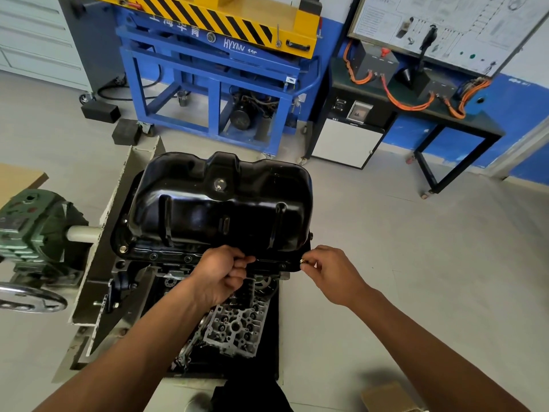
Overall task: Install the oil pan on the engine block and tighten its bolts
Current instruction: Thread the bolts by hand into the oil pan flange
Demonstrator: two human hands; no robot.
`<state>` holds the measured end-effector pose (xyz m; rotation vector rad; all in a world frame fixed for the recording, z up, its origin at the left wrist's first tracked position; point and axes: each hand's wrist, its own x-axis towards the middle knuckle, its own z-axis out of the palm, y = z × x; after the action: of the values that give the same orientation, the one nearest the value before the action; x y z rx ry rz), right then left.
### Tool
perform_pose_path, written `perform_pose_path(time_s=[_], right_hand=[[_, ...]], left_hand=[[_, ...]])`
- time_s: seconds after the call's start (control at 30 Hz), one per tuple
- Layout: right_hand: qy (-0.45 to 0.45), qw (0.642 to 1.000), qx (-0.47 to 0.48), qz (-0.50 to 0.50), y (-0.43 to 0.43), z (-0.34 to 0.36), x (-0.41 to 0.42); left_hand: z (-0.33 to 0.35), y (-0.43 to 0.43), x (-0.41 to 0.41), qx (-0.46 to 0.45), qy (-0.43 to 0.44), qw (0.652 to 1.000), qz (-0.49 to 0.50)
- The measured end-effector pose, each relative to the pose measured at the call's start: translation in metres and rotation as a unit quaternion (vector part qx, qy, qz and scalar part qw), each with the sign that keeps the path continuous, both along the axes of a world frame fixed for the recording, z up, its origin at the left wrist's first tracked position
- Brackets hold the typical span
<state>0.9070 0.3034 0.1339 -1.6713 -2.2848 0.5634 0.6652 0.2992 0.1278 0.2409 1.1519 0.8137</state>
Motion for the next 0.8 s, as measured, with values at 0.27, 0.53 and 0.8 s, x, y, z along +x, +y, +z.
perform_pose_path(time_s=[0.27,0.53,0.8], right_hand=[[-0.072,0.997,0.006,-0.019,0.003,0.005,-0.005],[-0.089,0.996,0.022,-0.018,0.001,0.011,-0.008],[-0.143,0.989,0.007,-0.023,0.004,0.011,-0.013]], left_hand=[[-0.003,0.003,-0.002,-0.012,-0.003,1.000,-0.002],[-0.007,0.003,-0.003,-0.009,0.001,1.000,-0.006],[-0.007,0.002,-0.004,-0.005,0.001,1.000,-0.009]])
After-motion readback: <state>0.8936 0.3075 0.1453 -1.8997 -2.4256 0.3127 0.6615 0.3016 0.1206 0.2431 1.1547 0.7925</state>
